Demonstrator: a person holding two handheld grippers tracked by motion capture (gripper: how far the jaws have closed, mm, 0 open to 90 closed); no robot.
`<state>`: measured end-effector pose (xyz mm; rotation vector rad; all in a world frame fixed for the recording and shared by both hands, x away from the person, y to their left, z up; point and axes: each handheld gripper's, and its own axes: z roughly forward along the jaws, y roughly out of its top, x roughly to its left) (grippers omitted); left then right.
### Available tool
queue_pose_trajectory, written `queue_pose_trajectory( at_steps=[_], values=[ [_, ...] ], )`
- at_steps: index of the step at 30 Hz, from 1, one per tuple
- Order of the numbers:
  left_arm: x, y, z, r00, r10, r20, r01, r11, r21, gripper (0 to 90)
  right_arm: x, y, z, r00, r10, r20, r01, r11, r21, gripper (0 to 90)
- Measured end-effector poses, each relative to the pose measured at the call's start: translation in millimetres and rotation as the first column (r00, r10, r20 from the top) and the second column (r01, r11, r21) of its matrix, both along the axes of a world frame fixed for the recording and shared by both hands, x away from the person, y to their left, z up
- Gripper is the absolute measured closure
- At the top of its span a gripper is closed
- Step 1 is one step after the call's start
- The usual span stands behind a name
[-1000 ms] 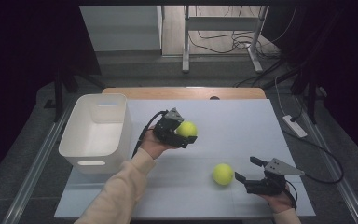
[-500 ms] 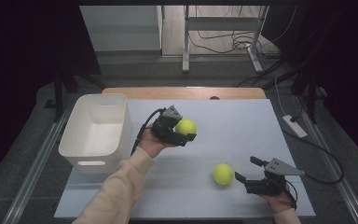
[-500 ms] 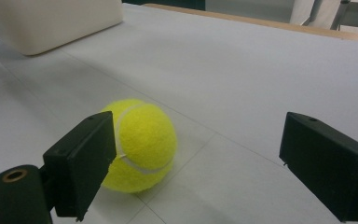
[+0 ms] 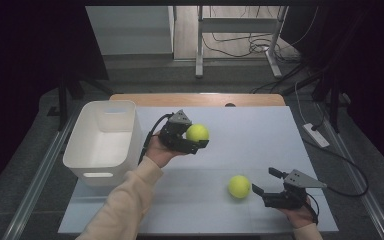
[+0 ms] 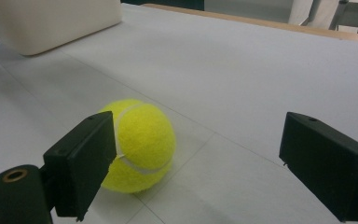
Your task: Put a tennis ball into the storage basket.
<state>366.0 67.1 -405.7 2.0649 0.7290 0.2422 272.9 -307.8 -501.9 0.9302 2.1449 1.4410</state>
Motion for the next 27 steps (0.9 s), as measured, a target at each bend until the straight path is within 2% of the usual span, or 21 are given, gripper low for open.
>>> queue_pose_trajectory(
  at_steps=[27],
  values=[
    [-5.4, 26.5, 23.7, 0.9964, 0.059, 0.061, -0.055, 0.9963, -0.066, 26.4, 0.1, -0.5, 0.4, 1.0000, -0.008, 0.003, 0.008, 1.000, 0.002, 10.8]
  ],
)
